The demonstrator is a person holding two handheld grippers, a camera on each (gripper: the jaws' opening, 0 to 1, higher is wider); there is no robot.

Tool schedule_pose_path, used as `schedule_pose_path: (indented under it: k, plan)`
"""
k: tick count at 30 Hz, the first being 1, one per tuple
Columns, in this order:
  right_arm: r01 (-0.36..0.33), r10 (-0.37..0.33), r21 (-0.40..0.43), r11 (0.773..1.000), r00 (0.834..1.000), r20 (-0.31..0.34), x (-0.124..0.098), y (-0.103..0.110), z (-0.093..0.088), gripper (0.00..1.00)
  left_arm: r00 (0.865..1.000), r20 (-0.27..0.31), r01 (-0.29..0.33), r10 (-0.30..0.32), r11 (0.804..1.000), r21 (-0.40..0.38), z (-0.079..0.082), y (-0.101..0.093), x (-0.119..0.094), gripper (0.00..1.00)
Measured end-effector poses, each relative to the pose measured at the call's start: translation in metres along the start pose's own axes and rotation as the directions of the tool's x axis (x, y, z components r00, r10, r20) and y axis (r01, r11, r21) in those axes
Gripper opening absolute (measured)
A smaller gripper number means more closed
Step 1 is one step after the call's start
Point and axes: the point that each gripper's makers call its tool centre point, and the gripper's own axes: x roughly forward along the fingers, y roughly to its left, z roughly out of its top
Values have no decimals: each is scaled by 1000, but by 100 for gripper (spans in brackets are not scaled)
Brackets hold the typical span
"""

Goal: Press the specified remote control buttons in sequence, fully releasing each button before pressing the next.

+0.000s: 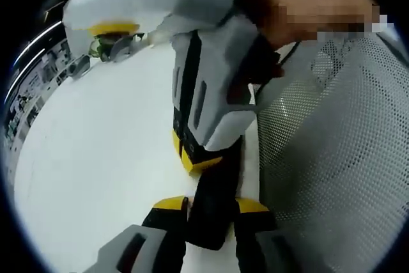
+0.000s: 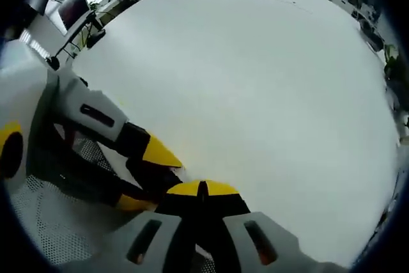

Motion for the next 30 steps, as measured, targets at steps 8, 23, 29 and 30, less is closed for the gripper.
schedule_pose_path:
  k: [8, 23, 29, 30]
  plan:
    - [-12, 13, 44, 999, 999, -34, 1, -14, -9, 0, 1000, 4, -4, 4, 1000, 15, 0, 0, 0, 27]
    - [-48, 52, 234, 971, 999, -13, -18, -26, -4, 0, 996, 14, -87, 89, 991, -100, 5, 18, 3, 26]
    - [-53, 60, 281, 958, 998, -18, -20, -28, -7, 0, 994, 14, -108, 110, 986, -126, 7, 20, 3, 26]
    - [-71, 84, 294, 953, 996, -31, -20, -24, -9, 0, 993, 12, -112, 115, 985, -128, 7, 21, 3, 26]
